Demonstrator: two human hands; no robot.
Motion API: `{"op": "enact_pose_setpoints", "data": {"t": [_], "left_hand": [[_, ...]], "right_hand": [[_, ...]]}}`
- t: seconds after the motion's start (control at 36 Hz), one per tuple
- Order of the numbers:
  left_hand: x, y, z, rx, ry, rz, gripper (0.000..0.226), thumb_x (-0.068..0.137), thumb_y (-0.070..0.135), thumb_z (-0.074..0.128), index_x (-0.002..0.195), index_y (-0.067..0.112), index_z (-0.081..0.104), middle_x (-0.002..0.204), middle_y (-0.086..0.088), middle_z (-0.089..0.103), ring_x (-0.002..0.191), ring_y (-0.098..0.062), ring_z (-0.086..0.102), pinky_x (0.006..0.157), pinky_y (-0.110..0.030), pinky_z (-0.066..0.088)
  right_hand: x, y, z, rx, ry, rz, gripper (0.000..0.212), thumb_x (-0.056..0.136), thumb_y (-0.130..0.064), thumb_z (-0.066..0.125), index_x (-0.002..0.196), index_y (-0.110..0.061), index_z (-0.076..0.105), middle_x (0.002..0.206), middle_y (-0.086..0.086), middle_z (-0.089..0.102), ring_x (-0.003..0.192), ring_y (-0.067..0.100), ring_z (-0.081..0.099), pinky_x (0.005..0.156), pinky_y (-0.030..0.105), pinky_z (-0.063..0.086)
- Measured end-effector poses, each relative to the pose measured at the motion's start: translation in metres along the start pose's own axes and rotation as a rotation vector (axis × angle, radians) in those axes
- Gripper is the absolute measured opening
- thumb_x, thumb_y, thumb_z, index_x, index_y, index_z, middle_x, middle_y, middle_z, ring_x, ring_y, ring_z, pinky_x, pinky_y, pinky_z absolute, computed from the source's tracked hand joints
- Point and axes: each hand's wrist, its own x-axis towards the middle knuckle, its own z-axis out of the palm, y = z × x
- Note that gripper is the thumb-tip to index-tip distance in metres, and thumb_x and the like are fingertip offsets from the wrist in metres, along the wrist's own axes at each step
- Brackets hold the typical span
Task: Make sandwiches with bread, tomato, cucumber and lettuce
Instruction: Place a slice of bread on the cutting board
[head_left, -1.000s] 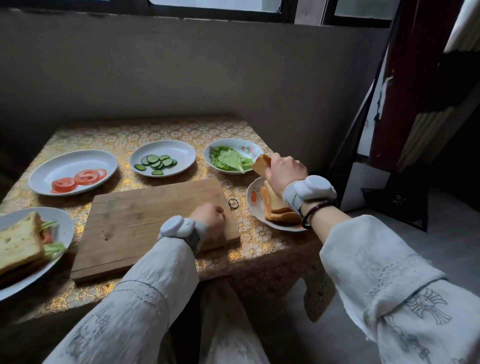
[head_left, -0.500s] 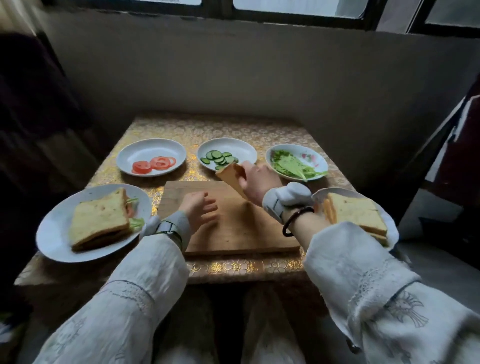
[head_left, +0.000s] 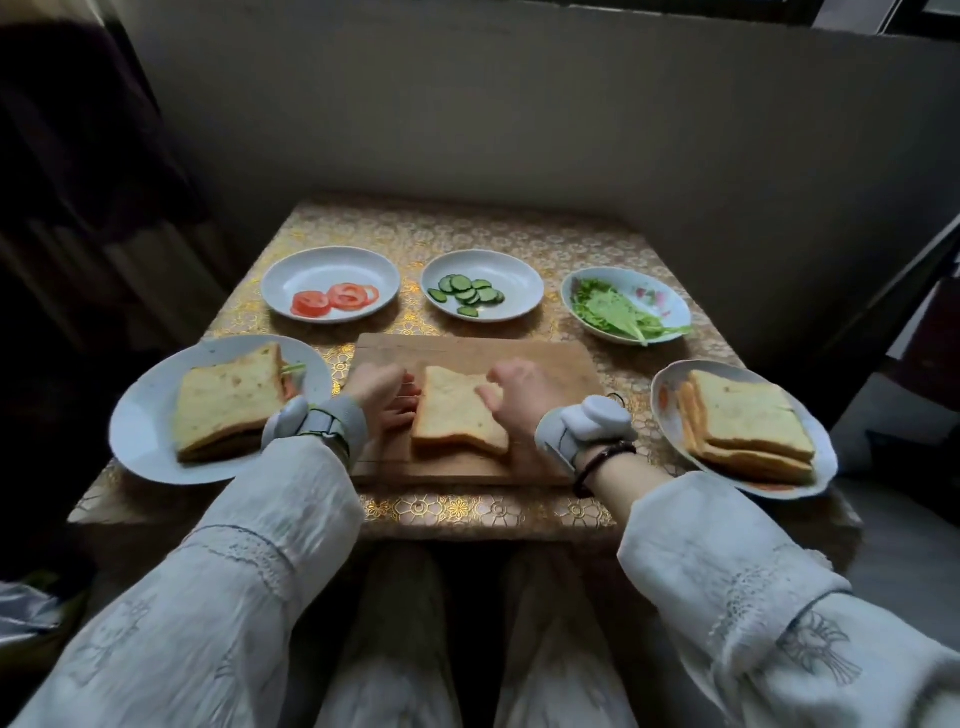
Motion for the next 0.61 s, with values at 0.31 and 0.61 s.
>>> {"op": "enact_pose_setpoints", "data": {"t": [0.31, 0.61], "left_hand": [[0.004, 0.000, 0.009, 0.126, 0.000, 0.018, 0.036, 0.094, 0.019, 0.046, 0.125, 0.002, 0.049, 0.092, -0.007, 0.057, 0.078, -0.017, 0.055, 0.059, -0.024, 0.047], [0.012, 0.016, -0.005, 0.271, -0.075, 0.005, 0.026, 0.094, 0.020, 0.045, 0.114, 0.006, 0.054, 0.104, -0.010, 0.059, 0.077, -0.017, 0.056, 0.062, -0.025, 0.047]], "right_hand": [[0.023, 0.000, 0.007, 0.673, -0.156, 0.501, 0.044, 0.089, -0.021, 0.045, 0.126, 0.003, 0.052, 0.128, 0.018, 0.057, 0.116, 0.033, 0.057, 0.098, 0.044, 0.050], [0.040, 0.004, -0.001, 0.540, -0.113, 0.393, 0.037, 0.094, -0.025, 0.043, 0.112, 0.004, 0.058, 0.112, 0.018, 0.063, 0.100, 0.032, 0.064, 0.088, 0.041, 0.055]]}}
